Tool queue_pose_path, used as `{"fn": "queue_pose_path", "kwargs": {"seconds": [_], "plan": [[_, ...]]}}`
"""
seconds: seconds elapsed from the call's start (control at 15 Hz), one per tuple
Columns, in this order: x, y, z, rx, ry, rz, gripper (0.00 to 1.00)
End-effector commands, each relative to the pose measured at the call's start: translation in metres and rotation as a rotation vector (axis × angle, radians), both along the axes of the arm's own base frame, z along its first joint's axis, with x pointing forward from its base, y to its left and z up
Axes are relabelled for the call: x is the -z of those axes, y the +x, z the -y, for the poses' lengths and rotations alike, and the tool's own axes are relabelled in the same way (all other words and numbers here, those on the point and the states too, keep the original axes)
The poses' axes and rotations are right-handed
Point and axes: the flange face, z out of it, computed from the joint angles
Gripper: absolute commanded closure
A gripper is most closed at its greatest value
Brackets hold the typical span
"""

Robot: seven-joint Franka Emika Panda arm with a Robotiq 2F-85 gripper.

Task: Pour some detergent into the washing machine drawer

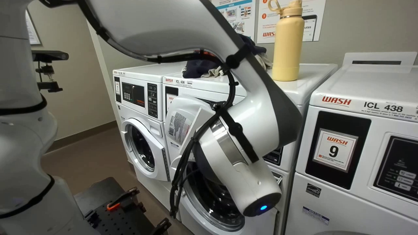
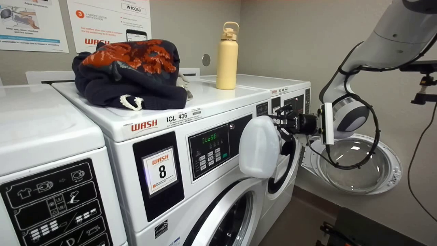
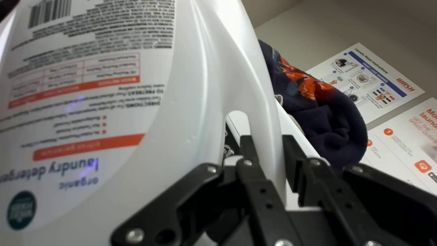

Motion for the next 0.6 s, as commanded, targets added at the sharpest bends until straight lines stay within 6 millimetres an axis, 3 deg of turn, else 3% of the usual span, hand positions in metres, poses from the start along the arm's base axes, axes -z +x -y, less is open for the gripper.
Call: {"fn": "queue_pose_path", "kwargs": {"seconds": [0.0,0.27,0.53], "plan": [[-0.025,0.010,-0.006,-0.063,-0.035,0.013,0.94],[-0.039,0.023,-0.019,-0.134,-0.103,0.014,0.94],[-0.056,0.020,-0.026,-0.152,-0.230,-0.005,0.94]]}}
